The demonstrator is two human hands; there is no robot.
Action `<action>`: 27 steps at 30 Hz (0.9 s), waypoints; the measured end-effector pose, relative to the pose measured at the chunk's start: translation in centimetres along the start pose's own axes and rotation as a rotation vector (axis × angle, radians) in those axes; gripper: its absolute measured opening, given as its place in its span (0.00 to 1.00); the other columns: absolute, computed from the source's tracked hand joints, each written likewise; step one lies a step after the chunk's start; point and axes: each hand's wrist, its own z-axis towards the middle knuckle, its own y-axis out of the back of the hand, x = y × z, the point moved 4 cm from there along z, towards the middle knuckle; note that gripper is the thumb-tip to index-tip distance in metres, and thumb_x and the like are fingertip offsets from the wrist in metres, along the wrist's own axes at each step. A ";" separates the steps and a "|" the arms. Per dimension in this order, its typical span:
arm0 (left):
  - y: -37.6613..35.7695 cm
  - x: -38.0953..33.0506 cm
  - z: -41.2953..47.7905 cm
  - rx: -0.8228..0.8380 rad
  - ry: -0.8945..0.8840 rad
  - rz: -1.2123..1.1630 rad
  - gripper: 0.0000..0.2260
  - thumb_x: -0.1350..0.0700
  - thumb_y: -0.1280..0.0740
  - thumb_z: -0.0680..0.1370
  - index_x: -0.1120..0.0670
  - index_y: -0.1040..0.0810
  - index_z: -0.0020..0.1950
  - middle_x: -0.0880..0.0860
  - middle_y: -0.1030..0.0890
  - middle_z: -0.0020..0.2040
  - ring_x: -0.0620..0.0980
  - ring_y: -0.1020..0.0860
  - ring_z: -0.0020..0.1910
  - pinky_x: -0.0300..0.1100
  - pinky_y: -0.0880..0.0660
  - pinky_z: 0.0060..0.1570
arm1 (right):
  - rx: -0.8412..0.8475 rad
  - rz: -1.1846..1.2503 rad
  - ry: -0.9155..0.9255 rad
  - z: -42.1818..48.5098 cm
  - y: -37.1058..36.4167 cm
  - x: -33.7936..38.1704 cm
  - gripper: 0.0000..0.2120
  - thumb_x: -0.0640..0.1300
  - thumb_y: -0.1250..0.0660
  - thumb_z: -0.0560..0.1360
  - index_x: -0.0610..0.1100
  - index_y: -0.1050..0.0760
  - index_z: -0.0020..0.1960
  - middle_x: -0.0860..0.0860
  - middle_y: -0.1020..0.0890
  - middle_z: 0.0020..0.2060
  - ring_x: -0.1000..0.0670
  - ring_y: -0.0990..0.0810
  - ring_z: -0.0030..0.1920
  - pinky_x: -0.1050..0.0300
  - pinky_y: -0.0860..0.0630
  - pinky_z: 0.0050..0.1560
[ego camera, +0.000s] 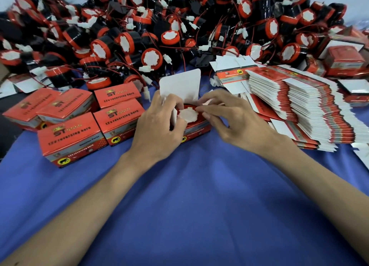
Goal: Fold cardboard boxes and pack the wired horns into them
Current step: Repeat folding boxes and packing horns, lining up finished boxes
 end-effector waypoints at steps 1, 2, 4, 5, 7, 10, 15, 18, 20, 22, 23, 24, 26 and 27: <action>0.0 0.0 0.0 -0.001 0.005 -0.007 0.08 0.58 0.37 0.73 0.57 0.27 0.50 0.52 0.31 0.44 0.44 0.34 0.32 0.43 0.35 0.34 | -0.019 0.000 -0.001 0.0 0.0 -0.1 0.10 0.32 0.35 0.76 0.35 0.19 0.55 0.36 0.23 0.48 0.44 0.22 0.39 0.55 0.25 0.40; 0.0 0.0 0.0 -0.001 0.009 -0.011 0.08 0.58 0.38 0.73 0.57 0.27 0.50 0.52 0.32 0.44 0.43 0.34 0.33 0.43 0.35 0.34 | -0.044 -0.007 -0.008 0.0 0.0 -0.2 0.11 0.31 0.35 0.76 0.34 0.20 0.57 0.36 0.24 0.45 0.44 0.23 0.37 0.58 0.28 0.38; 0.0 0.0 0.0 -0.002 0.010 -0.007 0.08 0.58 0.38 0.73 0.57 0.27 0.50 0.52 0.31 0.44 0.45 0.34 0.33 0.44 0.34 0.34 | -0.111 -0.028 -0.030 0.1 0.0 -0.2 0.12 0.32 0.32 0.75 0.34 0.21 0.58 0.37 0.23 0.40 0.44 0.24 0.35 0.60 0.28 0.37; -0.1 0.0 0.0 -0.002 0.009 -0.003 0.07 0.58 0.38 0.73 0.57 0.27 0.50 0.53 0.31 0.44 0.47 0.34 0.33 0.43 0.34 0.35 | -0.152 -0.033 -0.046 0.1 0.2 -0.3 0.12 0.33 0.31 0.74 0.34 0.21 0.58 0.39 0.21 0.39 0.43 0.22 0.35 0.55 0.24 0.37; -0.1 0.0 0.1 0.001 0.006 0.002 0.08 0.58 0.38 0.73 0.57 0.27 0.50 0.53 0.30 0.44 0.47 0.34 0.34 0.41 0.35 0.34 | -0.222 -0.035 -0.081 0.1 0.5 -0.4 0.10 0.36 0.29 0.74 0.35 0.19 0.54 0.42 0.18 0.38 0.43 0.19 0.35 0.47 0.21 0.34; -0.1 0.0 0.0 0.013 0.002 -0.012 0.08 0.58 0.38 0.73 0.57 0.27 0.51 0.53 0.31 0.44 0.44 0.34 0.32 0.37 0.36 0.33 | -0.216 -0.060 -0.066 -0.2 0.9 -0.5 0.05 0.37 0.27 0.73 0.35 0.17 0.45 0.42 0.17 0.36 0.42 0.19 0.34 0.46 0.22 0.32; 0.0 -0.1 0.0 0.013 0.016 -0.006 0.12 0.57 0.39 0.73 0.56 0.25 0.55 0.52 0.30 0.46 0.46 0.32 0.35 0.41 0.34 0.38 | -0.092 -0.101 0.012 0.1 0.2 -0.2 0.05 0.37 0.29 0.74 0.35 0.17 0.42 0.42 0.16 0.40 0.40 0.19 0.38 0.46 0.21 0.39; 0.0 -0.2 -0.1 0.013 0.025 -0.018 0.13 0.56 0.39 0.73 0.56 0.25 0.57 0.50 0.31 0.47 0.45 0.33 0.34 0.41 0.35 0.40 | -0.027 -0.078 0.023 -0.3 0.0 0.0 0.07 0.33 0.33 0.72 0.34 0.17 0.47 0.41 0.18 0.50 0.43 0.19 0.44 0.55 0.23 0.46; 0.0 -0.1 -0.1 0.014 0.028 -0.031 0.13 0.56 0.39 0.73 0.55 0.25 0.56 0.49 0.32 0.47 0.42 0.31 0.34 0.40 0.36 0.39 | 0.020 -0.079 0.028 -0.4 0.2 -0.2 0.09 0.30 0.35 0.72 0.34 0.17 0.49 0.38 0.23 0.53 0.45 0.20 0.48 0.60 0.27 0.45; 0.0 -0.1 0.0 0.016 0.031 -0.036 0.13 0.55 0.40 0.73 0.55 0.25 0.56 0.48 0.32 0.46 0.40 0.31 0.34 0.40 0.35 0.39 | 0.032 -0.085 0.036 -0.5 0.5 -0.7 0.11 0.27 0.34 0.73 0.34 0.18 0.53 0.36 0.24 0.50 0.42 0.20 0.46 0.59 0.27 0.41; 0.1 -0.1 0.0 0.018 0.033 -0.039 0.13 0.55 0.40 0.72 0.55 0.25 0.55 0.49 0.32 0.46 0.40 0.31 0.34 0.40 0.35 0.39 | 0.029 -0.082 0.028 -0.5 0.6 -0.9 0.13 0.26 0.33 0.73 0.35 0.19 0.55 0.37 0.23 0.48 0.42 0.20 0.43 0.57 0.25 0.38; 0.0 -0.1 0.0 0.020 0.033 -0.041 0.13 0.55 0.40 0.72 0.55 0.26 0.55 0.49 0.32 0.46 0.40 0.31 0.34 0.40 0.35 0.39 | 0.018 -0.082 0.013 -0.4 0.9 -1.0 0.14 0.27 0.33 0.74 0.36 0.20 0.57 0.38 0.23 0.46 0.43 0.20 0.41 0.53 0.23 0.36; -0.1 -0.1 -0.1 0.027 0.032 -0.040 0.13 0.55 0.40 0.72 0.55 0.26 0.55 0.49 0.32 0.46 0.40 0.31 0.34 0.39 0.36 0.38 | -0.035 -0.086 -0.022 -0.4 1.3 -1.2 0.12 0.32 0.31 0.75 0.37 0.20 0.58 0.41 0.21 0.42 0.43 0.21 0.38 0.48 0.23 0.35; -0.1 -0.1 -0.1 0.031 0.033 -0.038 0.13 0.56 0.40 0.72 0.55 0.26 0.55 0.50 0.31 0.46 0.40 0.31 0.34 0.38 0.36 0.38 | -0.077 -0.081 -0.032 -0.3 1.4 -1.2 0.10 0.35 0.30 0.75 0.37 0.19 0.55 0.42 0.20 0.40 0.43 0.21 0.36 0.47 0.23 0.35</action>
